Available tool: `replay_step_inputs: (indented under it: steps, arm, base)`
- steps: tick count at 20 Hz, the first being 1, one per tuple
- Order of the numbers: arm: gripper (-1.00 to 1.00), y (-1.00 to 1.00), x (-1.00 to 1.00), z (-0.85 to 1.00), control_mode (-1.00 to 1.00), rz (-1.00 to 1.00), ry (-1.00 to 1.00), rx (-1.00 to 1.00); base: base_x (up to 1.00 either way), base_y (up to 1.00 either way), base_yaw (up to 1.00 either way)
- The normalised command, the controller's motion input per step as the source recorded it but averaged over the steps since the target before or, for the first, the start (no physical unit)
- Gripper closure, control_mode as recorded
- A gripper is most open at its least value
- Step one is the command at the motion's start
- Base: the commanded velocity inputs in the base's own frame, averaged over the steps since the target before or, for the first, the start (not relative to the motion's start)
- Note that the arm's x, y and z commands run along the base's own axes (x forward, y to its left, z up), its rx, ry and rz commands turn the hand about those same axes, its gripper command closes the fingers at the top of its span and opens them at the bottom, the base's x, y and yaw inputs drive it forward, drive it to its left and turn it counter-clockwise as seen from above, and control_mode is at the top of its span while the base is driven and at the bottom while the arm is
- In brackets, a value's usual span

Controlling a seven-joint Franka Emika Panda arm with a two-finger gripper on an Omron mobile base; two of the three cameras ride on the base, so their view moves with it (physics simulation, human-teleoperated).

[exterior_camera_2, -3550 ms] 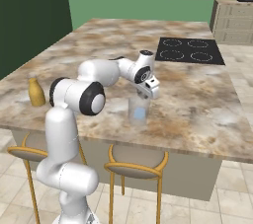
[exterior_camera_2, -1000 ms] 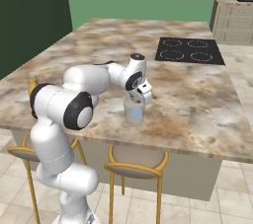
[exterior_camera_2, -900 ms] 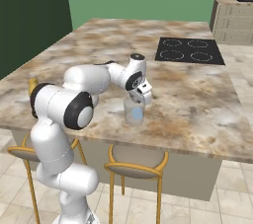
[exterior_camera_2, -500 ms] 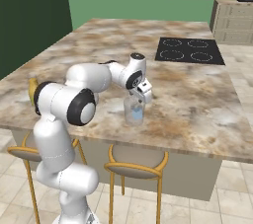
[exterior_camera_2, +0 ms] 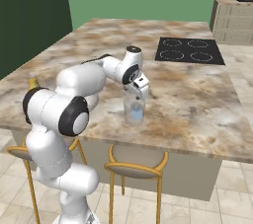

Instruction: There are two ice cubes in the ice bowl. Place both ice cubes in the glass cup.

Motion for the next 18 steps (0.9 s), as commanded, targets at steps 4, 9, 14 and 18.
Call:
replay_step_inputs:
  steps: [4, 9, 14, 18]
  arm:
    - [-1.00, 0.99, -1.00, -0.02, -1.00, 0.09, -0.09, -0.28]
    - [-1.00, 1.00, -1.00, -0.53, -1.00, 0.10, -0.01, -0.41]
    - [-1.00, 0.77, -1.00, -0.97, -1.00, 0.09, 0.00, -0.41]
    - [-1.00, -0.16, -1.00, -0.48, -1.00, 0.09, -0.10, -0.10]
  base:
    - [0.00, 0.00, 0.00]
    - [0.00, 0.00, 0.00]
    - [0.00, 0.00, 0.00]
    - [0.00, 0.00, 0.00]
